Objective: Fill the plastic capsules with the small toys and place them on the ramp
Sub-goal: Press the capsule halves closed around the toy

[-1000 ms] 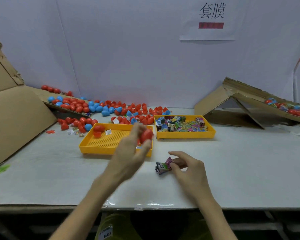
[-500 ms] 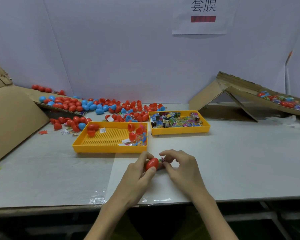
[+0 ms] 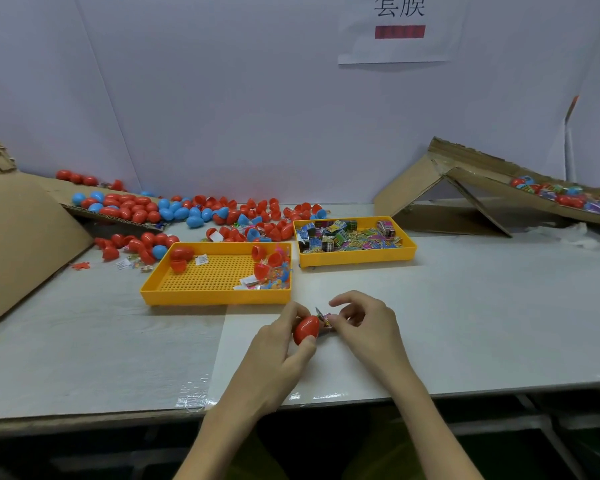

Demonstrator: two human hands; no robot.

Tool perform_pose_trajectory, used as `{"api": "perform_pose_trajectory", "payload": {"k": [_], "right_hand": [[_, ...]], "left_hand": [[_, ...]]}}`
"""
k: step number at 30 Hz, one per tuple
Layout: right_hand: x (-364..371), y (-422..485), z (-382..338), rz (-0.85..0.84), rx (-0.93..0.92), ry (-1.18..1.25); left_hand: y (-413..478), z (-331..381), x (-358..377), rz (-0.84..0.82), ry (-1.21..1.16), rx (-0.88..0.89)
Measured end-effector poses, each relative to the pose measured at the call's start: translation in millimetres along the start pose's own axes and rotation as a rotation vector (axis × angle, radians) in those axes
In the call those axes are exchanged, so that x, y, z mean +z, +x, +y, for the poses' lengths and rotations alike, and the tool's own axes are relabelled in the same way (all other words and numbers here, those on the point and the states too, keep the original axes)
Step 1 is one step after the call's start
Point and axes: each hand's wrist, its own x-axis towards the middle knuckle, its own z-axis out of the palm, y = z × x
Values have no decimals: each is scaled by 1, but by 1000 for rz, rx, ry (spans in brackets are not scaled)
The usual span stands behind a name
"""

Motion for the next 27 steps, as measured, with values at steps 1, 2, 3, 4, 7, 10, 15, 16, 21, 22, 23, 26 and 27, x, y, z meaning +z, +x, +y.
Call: {"api": "perform_pose_trajectory", "payload": {"k": [1,2,3,4,7,10,15,16,21,22,23,26,27], "right_hand": [[0,0,1,5,9,-7],[0,0,1,11,15,-14],[0,-1,2,17,16,-22],[-1,-1,2,23,16,-26],[0,1,1,36,21,-9],[1,0,-2,15,26,-25],[-1,0,-2,-2,24,-19],[-1,1,-2,-2,26,-22],[0,1,-1,-2,26,-42],[0,1,-1,-1,23,-52],[1,1,-1,0,20,-64],[2,0,-1,10,15,-99],[2,0,-1,15,13,-108]], "left_hand": [[1,0,1,2,6,3],[1,1,1,5,9,5],[2,1,1,9,11,7],[2,0,1,12,12,8],[0,-2,0,11,13,7],[0,-4,0,6,5,15],[2,-2,1,14,-3,26],[2,-2,1,15,-4,24],[2,-2,1,7,5,13],[2,-1,1,6,6,12],[2,-1,1,6,6,12],[2,0,1,5,18,12],[2,0,1,3,24,10]]}}
